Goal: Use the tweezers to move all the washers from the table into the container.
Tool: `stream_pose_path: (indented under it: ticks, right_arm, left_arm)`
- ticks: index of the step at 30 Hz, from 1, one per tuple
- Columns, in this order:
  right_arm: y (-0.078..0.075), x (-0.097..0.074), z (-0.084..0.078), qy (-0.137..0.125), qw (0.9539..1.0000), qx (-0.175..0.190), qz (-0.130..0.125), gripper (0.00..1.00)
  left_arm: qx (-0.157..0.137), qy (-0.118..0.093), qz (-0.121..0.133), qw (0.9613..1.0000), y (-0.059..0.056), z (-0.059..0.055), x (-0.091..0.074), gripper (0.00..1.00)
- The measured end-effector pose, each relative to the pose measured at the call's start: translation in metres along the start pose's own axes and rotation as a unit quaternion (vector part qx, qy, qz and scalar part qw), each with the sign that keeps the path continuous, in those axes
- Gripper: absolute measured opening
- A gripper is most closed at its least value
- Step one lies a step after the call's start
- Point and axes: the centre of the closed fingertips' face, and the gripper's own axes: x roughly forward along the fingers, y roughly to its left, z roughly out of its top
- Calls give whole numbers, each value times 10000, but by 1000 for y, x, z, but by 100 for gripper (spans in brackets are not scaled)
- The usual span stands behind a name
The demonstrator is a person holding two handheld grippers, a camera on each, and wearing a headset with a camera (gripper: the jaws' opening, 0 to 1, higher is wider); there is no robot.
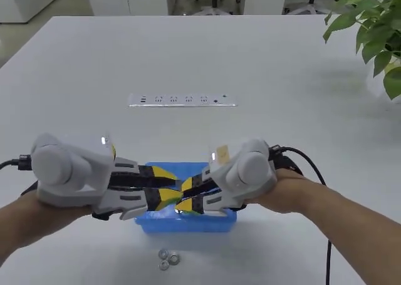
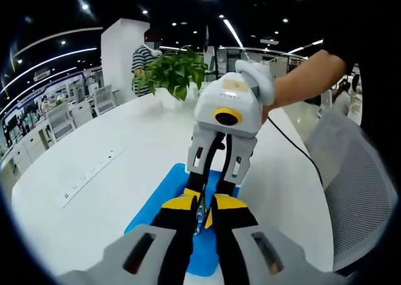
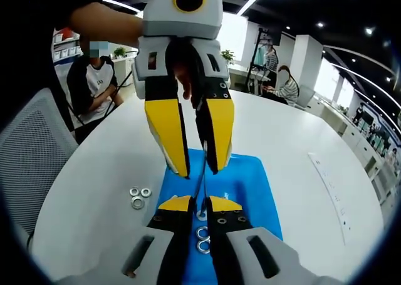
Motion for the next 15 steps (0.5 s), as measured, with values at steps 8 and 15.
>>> stream_pose_path:
  ticks: [8,15]
  right_arm:
    - [1,0,1,25,10000,-35,17,10]
    - [1,1,1,42,10000,-36,7,11]
  left_arm:
    - [51,-17,-32,10000,1,0,-1,7]
    - [121,7,-84,9999,-2,0,-1,7]
